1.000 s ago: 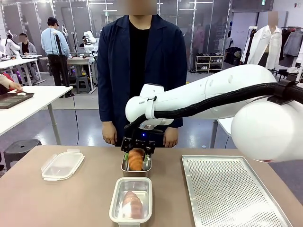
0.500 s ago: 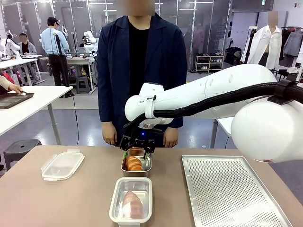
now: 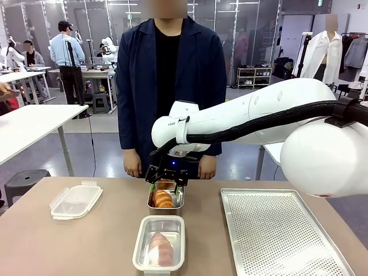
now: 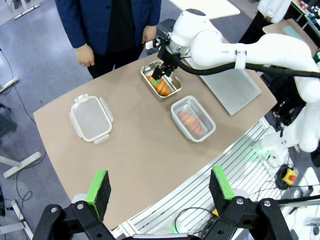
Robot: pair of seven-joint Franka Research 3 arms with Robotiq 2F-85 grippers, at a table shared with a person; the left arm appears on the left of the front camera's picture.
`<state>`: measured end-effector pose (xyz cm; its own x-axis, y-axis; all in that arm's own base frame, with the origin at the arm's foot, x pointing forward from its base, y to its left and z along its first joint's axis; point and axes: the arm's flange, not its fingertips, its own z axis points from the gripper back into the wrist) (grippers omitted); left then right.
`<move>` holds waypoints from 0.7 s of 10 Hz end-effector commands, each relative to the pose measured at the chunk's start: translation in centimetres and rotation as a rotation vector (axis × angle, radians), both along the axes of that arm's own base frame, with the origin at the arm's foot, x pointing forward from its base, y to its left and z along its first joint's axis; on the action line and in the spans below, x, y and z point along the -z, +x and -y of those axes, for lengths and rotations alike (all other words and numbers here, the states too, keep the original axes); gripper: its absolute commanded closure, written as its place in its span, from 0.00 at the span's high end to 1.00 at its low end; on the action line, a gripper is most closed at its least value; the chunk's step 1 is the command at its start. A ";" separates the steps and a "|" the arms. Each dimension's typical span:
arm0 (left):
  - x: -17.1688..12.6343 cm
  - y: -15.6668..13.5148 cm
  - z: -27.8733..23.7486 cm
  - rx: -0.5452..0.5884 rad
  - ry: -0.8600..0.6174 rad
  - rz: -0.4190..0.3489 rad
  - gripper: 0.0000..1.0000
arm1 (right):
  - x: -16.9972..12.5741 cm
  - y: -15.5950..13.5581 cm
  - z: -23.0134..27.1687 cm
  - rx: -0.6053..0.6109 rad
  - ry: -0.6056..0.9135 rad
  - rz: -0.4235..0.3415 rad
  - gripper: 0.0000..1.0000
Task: Place the bread into the airtight container.
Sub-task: Pick up a Butter Roll and place it into an empty Airtight Container.
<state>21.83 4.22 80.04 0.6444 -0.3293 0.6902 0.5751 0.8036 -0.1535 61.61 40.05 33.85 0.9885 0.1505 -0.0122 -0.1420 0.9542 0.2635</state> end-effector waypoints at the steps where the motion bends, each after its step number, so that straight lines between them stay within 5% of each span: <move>1: 0.0 -0.1 0.0 0.027 0.002 0.006 1.00 | 0.0 0.0 0.0 0.000 -0.002 -0.001 1.00; 7: 0.0 -0.1 0.0 0.027 0.002 0.006 1.00 | 0.0 0.0 0.0 0.000 -0.002 -0.001 1.00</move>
